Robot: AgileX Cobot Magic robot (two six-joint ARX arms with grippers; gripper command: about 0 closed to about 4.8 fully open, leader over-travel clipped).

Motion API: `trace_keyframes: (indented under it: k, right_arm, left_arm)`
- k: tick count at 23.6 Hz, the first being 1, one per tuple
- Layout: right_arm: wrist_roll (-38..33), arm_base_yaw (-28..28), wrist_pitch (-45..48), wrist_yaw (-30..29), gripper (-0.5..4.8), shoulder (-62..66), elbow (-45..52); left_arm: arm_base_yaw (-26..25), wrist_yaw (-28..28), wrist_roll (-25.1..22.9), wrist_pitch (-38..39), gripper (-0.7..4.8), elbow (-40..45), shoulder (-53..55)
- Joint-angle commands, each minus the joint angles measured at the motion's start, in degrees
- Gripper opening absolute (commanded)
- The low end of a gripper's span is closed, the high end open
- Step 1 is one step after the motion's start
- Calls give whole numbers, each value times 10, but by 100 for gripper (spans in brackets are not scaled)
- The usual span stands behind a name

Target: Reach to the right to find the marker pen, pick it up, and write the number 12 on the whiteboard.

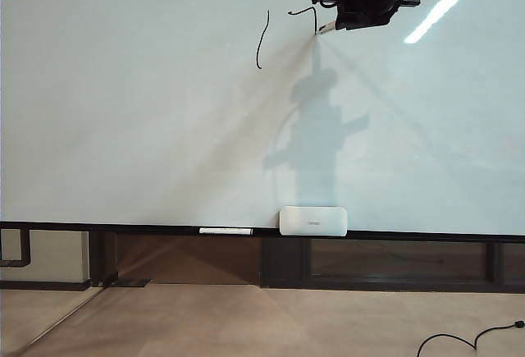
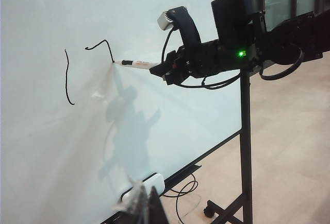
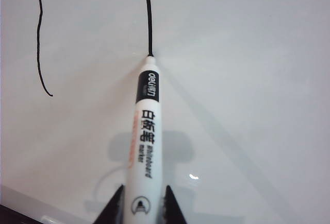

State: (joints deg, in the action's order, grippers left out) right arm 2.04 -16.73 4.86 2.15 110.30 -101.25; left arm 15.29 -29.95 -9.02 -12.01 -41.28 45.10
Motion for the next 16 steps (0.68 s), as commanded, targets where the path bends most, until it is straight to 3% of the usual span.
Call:
trace_keyframes:
  k: [1,16]
  right_arm:
    - [-4,1,18,4,-2,-1,-2]
    - [-10,-17,34,-10,-2,18,-2]
  left_arm:
    - [0,-1,0,-9,-5,-2,-1]
    - [0,0,-3,-9,-5,-2,0]
